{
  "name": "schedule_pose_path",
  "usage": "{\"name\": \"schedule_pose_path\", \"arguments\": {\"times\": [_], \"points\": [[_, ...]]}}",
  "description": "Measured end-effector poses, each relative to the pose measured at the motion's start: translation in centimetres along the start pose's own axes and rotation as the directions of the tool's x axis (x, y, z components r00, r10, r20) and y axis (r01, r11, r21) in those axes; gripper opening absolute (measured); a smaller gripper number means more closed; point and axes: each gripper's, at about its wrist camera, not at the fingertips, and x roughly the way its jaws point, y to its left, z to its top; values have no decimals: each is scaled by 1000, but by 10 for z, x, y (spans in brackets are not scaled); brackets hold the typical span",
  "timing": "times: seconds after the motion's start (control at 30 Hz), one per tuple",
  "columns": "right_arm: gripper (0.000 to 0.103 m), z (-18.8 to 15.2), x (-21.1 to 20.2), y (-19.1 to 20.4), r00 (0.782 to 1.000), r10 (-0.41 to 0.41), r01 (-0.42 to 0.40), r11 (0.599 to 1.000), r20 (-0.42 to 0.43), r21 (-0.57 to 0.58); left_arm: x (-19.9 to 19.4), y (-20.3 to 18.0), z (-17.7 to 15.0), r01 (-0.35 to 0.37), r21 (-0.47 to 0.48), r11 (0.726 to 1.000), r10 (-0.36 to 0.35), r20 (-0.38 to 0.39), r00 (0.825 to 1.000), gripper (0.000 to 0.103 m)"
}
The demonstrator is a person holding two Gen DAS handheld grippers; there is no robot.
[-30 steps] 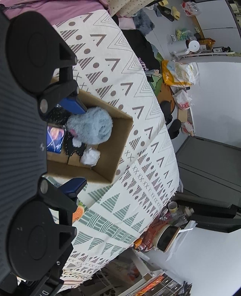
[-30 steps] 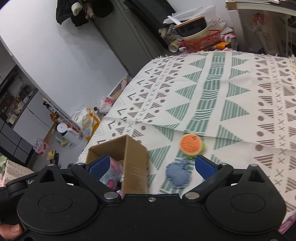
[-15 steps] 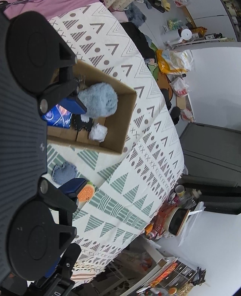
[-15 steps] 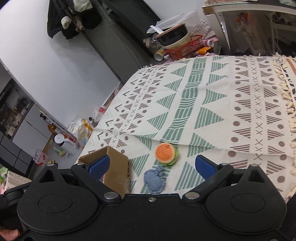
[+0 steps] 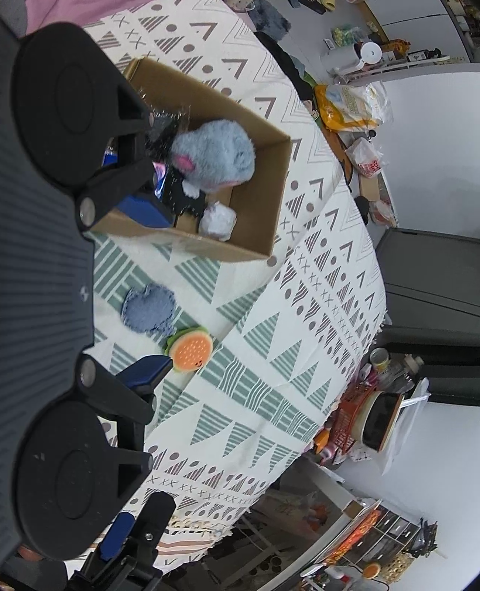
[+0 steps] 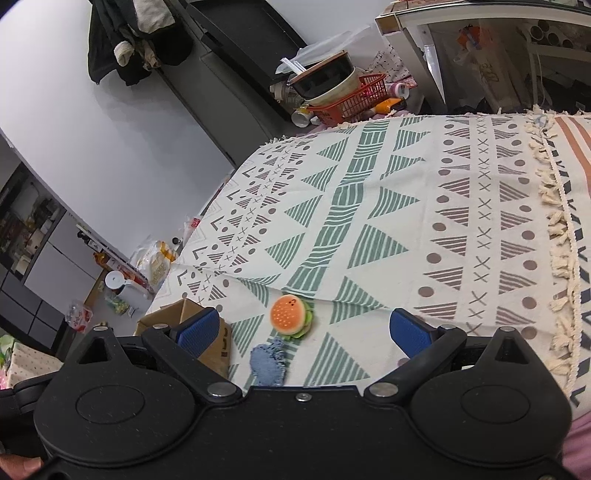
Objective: Organize soft objects
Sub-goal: 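Move the left gripper to the denim heart plush while the right gripper reaches the burger plush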
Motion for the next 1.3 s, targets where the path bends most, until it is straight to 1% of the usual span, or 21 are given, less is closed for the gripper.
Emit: {"name": "schedule_pose_path", "arguments": {"times": [0.2,0.33,0.53,0.7,0.77,0.9,1.17,1.3], "points": [[100,2,1,-14,1000,5,-6,1000,-5,-21,8,-16,-5,-8,8,1000,8,-10,1000,74],[100,0,6,-25,1000,-13,12,1000,-9,-25,14,-25,-11,-12,21,1000,13,-18,1000,74],[100,-3,13,-46,1000,-3,4,999,-22,32,25,-36,-20,-27,29,999,27,-24,999,74],[100,-2,19,-58,1000,1,-1,997,1,75,40,-44,-25,-24,32,999,25,-50,998,71],[100,-1,23,-62,1000,7,-7,995,-1,98,46,-47,-27,-35,38,999,37,-51,998,71],[100,-2,32,-62,1000,0,1,996,-10,92,58,-50,-29,-50,43,998,52,-53,997,70],[99,-1,57,-55,998,55,-52,996,-44,67,88,-47,-27,-77,32,997,79,-73,994,67],[99,1,71,-56,993,92,-85,992,-68,92,103,-44,-26,-81,22,996,82,-90,993,64]]}}
